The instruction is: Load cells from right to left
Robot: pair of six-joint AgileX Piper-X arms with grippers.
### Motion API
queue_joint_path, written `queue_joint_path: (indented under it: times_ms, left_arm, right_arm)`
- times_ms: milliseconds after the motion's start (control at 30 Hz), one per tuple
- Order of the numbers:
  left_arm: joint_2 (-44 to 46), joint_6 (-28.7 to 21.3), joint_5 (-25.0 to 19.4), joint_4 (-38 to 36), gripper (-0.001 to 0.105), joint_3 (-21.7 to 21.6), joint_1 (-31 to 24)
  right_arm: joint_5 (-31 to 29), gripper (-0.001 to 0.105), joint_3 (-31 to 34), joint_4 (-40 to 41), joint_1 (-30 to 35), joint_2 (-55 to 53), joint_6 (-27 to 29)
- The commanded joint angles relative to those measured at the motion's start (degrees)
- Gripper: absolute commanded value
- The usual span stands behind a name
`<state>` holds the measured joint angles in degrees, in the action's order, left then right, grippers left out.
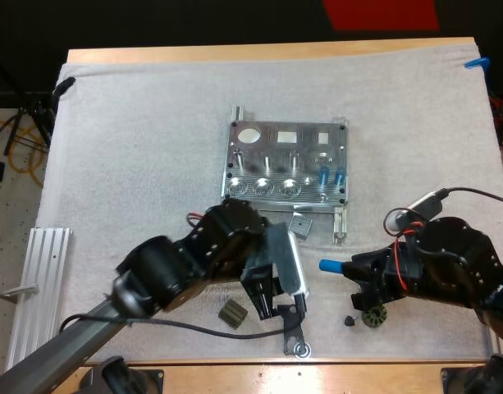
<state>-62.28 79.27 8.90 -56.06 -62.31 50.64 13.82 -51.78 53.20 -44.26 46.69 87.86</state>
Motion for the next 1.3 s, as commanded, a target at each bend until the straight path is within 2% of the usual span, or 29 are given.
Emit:
queue_joint_path:
  times_ms: [0, 233, 433, 667, 833, 967, 1133, 1267]
  left_arm:
    - [1.7, 4.7, -3.1, -0.2, 0.062, -0.7, 0.3]
    - [7.2, 7.9, -4.0, -3.1, 0.062, -0.7, 0.3]
    - [10.3, 16.6, -5.4, -7.9, 0.062, -0.7, 0.3]
    - [10.7, 25.7, -14.3, -11.4, 0.062, -0.7, 0.3]
    - [10.7, 28.3, -18.3, -17.9, 0.062, -0.7, 0.3]
    - [10.7, 30.5, -21.1, -20.9, 0.062, -0.7, 0.3]
    - [10.7, 31.9, -21.2, -20.5, 0.062, -0.7, 0.3]
    - [11.9, 32.8, -22.0, -16.7, 0.062, 0.7, 0.3]
  right_arm:
    - [0.1, 0.000, -1.2, 1.7, 0.1, -0.1, 1.5]
    - [-1.3, 0.000, -1.8, 3.7, 0.1, -0.1, 4.2]
    - [-4.7, 0.000, -5.0, 7.9, 0.1, 2.8, 8.7]
    - [-9.1, 0.000, -11.9, 12.6, 0.1, 9.9, 17.0]
    - [-11.0, 0.000, -16.0, 13.1, 0.1, 15.0, 22.0]
    - [-15.0, 0.000, -19.3, 14.9, 0.1, 19.4, 26.1]
    - [-16.7, 0.000, -22.5, 15.6, 0.1, 23.9, 29.6]
    - [-18.3, 0.000, -24.7, 15.6, 0.1, 26.1, 31.6]
